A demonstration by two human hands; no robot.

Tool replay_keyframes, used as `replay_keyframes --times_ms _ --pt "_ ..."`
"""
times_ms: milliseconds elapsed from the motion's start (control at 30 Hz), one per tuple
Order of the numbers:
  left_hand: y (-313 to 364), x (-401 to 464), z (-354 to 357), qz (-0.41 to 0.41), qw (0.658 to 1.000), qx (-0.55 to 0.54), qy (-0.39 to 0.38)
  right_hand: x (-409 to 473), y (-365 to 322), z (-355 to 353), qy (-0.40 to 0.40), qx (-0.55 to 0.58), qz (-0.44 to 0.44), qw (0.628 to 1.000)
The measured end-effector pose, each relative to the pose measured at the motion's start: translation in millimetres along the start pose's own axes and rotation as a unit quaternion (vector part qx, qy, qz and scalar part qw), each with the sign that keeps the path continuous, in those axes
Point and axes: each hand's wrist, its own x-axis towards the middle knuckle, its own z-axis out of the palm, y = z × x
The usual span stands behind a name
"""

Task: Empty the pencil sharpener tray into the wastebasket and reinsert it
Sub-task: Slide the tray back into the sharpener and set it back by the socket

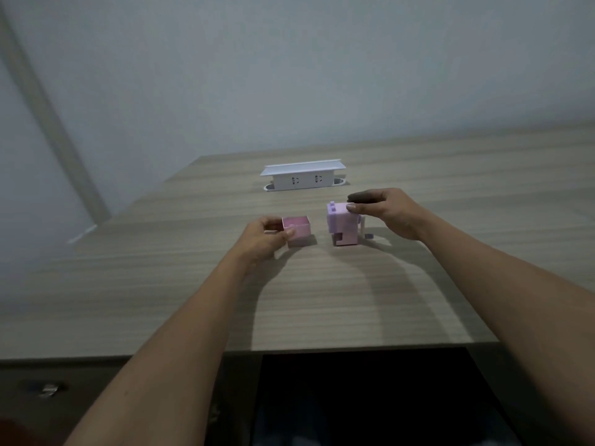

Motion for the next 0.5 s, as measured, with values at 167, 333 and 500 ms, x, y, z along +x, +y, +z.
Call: replay_keyframes --times_ms 167,333,500 --pt "-8.6 4.1 12.4 0.008 1.000 0.009 -0.007 1.0 0.9 -0.5 -0.006 0.000 0.000 1.000" --pt "-7.7 6.0 21.9 0.016 0.999 0.006 -0.033 -0.1 2.5 -0.9 -0.008 0.005 0.000 1.000" --pt "-7.1 4.2 27.5 0.020 0.999 0.003 -0.041 -0.4 4.6 -0.1 -0.001 0.023 -0.002 1.000"
